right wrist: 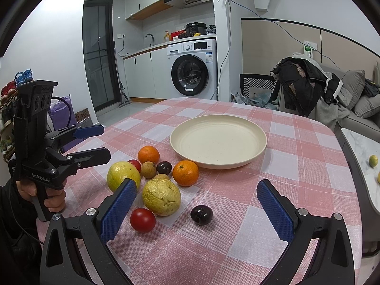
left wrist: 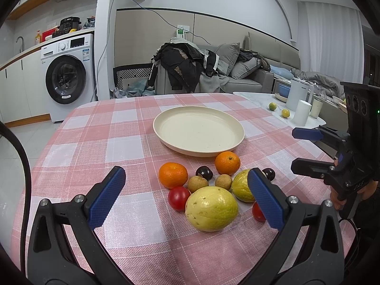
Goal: Organize fruits
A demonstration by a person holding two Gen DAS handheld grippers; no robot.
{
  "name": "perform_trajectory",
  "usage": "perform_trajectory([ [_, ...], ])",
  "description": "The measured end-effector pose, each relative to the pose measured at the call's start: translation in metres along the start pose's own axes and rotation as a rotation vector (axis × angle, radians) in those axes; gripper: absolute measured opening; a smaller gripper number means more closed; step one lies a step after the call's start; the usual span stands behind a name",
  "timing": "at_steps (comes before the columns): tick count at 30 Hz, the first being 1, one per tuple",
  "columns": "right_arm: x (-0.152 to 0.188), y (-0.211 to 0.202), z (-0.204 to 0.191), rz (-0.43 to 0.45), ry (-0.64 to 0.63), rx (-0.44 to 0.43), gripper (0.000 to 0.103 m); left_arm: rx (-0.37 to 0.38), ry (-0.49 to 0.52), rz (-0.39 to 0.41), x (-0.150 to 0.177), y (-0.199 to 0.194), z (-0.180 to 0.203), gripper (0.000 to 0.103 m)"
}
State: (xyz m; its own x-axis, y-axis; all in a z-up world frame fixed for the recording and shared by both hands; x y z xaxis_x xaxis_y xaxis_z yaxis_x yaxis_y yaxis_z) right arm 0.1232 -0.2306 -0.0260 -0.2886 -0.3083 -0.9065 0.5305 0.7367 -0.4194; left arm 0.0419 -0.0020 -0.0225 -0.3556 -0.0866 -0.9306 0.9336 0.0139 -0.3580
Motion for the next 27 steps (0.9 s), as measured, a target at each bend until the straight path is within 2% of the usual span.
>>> perform_trajectory([
  [21,0.005,0.004,0.002,-0.007,-0.001,0.005,0.103,-0.003,0.0,-0.001,0.0,0.0,0.0,0.102],
  [27,0.015,0.013,0.009,-0.078,-0.011,0.047,0.103,0.001,0.003,-0.006,-0.001,0.001,0.0,0.102],
])
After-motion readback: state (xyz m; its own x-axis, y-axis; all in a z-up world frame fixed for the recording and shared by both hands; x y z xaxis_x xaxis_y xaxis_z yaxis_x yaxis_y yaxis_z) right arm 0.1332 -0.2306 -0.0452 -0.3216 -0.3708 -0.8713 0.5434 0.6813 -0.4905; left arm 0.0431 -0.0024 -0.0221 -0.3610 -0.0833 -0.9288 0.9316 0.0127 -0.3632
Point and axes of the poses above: each gripper's, at about its wrist camera, not at the fingertips, and y roughly the way its jaws point, z to its right, x to its underside, the point moved 5 cm from there along y, roughly the way its jaws point, and after that the axes turned 8 degrees about z, right-handed, at the moved point
